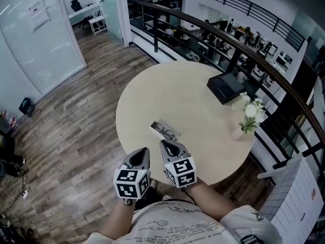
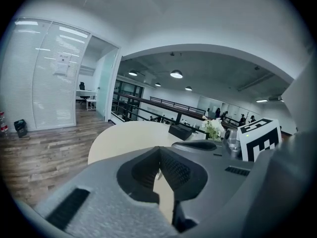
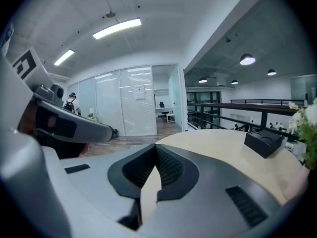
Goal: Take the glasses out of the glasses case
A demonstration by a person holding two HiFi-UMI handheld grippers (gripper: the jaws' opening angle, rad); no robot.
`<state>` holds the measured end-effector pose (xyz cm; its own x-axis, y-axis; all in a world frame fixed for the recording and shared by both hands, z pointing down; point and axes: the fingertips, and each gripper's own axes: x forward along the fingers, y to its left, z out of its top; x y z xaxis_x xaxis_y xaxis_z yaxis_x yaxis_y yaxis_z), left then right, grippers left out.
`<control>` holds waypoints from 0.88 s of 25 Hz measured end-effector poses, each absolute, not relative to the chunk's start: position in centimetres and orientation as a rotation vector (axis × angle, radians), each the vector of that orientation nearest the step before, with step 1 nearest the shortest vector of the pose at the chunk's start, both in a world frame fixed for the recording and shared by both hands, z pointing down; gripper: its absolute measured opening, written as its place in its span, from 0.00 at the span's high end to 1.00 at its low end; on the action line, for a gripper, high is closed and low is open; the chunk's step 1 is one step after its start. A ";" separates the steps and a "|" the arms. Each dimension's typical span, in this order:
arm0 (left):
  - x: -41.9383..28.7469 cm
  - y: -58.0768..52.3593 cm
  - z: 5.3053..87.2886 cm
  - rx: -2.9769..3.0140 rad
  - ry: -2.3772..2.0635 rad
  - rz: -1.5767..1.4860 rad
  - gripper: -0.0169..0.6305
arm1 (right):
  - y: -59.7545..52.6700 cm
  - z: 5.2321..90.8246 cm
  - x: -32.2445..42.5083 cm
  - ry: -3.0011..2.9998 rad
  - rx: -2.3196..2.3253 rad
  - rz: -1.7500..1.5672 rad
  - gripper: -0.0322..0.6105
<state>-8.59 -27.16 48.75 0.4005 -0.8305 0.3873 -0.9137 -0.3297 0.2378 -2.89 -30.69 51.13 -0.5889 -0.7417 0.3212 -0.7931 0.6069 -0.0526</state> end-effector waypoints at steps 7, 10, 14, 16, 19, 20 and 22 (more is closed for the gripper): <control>-9.6 -31.2 49.4 2.281 -1.414 0.296 0.95 | -34.1 55.0 -3.6 -2.440 1.260 0.236 0.92; -9.9 -32.2 50.0 2.277 -1.392 0.301 0.95 | -35.5 56.8 -3.5 -2.369 1.247 0.216 0.92; -10.3 -32.9 50.8 2.274 -1.367 0.314 0.95 | -37.4 59.3 -3.5 -2.277 1.190 0.152 0.92; -10.7 -33.2 51.1 2.269 -1.357 0.317 0.95 | -38.2 60.6 -3.7 -2.243 1.149 0.125 0.92; -11.2 -33.5 51.4 2.263 -1.355 0.321 0.95 | -39.7 62.2 -3.6 -2.194 1.107 0.095 0.92; -11.3 -33.6 51.6 2.261 -1.356 0.323 0.95 | -40.1 62.7 -3.5 -2.178 1.101 0.095 0.92; -11.6 -33.7 51.8 2.257 -1.361 0.326 0.95 | -41.0 63.9 -3.2 -2.147 1.091 0.098 0.92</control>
<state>-11.56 -33.68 51.77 0.4770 -0.7631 0.4360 -0.8779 -0.3897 0.2783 -3.23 -41.04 63.91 -0.3866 -0.6760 0.6273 -0.7305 0.6397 0.2390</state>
